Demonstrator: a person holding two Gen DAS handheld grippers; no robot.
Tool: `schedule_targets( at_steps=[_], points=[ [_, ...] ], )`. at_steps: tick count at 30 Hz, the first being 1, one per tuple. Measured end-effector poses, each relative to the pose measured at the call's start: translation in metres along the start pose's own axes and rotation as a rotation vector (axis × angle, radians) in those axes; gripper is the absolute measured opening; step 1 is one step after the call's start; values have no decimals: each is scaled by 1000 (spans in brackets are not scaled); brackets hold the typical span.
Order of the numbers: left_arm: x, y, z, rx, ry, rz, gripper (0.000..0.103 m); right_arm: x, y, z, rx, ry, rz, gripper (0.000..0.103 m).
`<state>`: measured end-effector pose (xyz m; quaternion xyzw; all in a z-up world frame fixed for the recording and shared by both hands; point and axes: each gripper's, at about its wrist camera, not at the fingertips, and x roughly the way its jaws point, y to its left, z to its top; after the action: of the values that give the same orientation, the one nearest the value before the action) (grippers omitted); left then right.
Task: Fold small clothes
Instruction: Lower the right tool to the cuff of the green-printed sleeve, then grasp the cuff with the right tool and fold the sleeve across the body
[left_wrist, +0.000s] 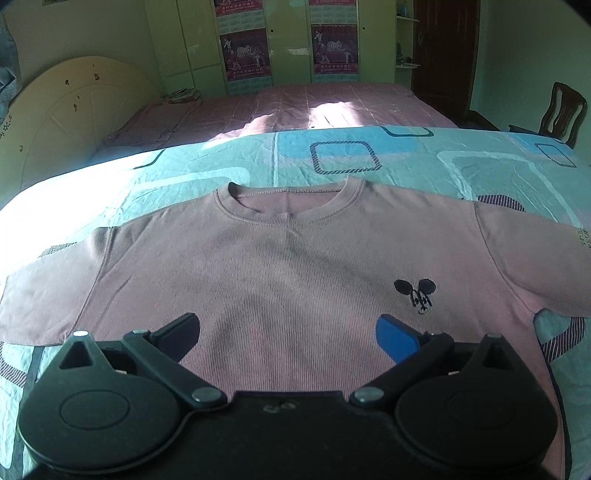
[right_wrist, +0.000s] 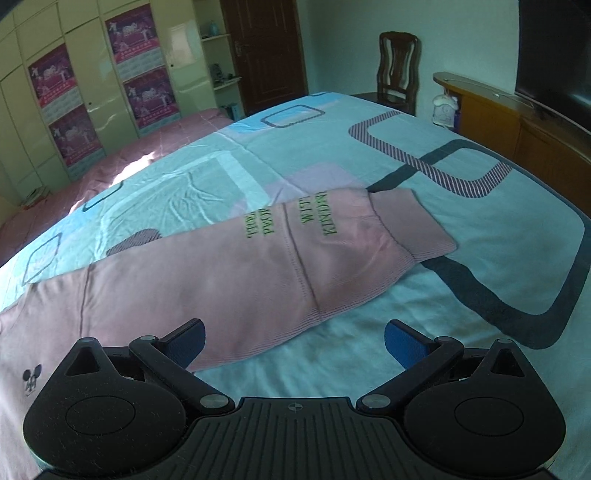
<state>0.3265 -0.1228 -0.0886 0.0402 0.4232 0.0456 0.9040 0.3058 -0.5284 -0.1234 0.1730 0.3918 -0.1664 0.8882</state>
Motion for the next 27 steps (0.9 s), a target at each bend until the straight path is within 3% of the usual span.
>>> schedule_targets(
  at_steps=[4, 7, 12, 13, 14, 18, 20, 27],
  points=[
    [12, -1, 6, -7, 4, -1, 101, 22, -15, 6, 57, 16, -36, 102],
    [19, -2, 9, -7, 8, 0, 99, 40, -25, 9, 111, 53, -33, 69],
    [25, -4, 12, 5, 9, 7, 98, 48, -33, 15, 175, 22, -31, 69],
    [27, -4, 12, 8, 8, 4, 97, 50, -34, 17, 184, 16, -36, 64],
    [28, -5, 12, 12, 8, 3, 97, 53, -35, 19, 191, 10, -44, 51],
    [31, -6, 11, 28, 15, -9, 93, 58, -43, 25, 244, -7, -38, 31],
    [32, -5, 10, 33, 20, -16, 92, 55, -46, 26, 249, -18, -38, 12],
    [33, 1, 8, 49, 17, -13, 89, 47, -48, 26, 245, -58, -25, 6]
  ],
)
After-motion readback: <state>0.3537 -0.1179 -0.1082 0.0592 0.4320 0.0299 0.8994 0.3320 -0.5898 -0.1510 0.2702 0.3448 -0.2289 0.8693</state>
